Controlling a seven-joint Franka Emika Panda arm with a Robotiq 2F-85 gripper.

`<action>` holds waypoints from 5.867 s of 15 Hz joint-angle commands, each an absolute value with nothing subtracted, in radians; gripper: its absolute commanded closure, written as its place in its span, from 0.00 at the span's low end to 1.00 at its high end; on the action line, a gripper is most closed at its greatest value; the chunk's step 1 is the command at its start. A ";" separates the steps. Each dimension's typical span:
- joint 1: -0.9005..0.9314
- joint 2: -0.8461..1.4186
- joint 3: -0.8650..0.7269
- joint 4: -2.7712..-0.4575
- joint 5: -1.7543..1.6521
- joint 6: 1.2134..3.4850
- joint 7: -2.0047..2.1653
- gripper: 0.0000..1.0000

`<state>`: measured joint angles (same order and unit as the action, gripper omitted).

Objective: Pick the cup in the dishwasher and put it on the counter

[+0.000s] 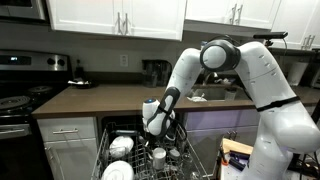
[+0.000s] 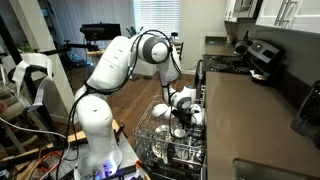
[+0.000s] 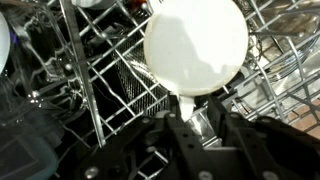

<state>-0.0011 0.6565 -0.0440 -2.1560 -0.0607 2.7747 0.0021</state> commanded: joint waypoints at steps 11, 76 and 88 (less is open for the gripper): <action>-0.013 0.671 -0.038 -2.135 -0.059 2.783 -0.017 0.56; 0.054 0.383 -0.044 -2.186 -0.090 2.340 0.019 0.94; 0.036 0.368 -0.027 -2.206 -0.073 2.381 -0.016 0.94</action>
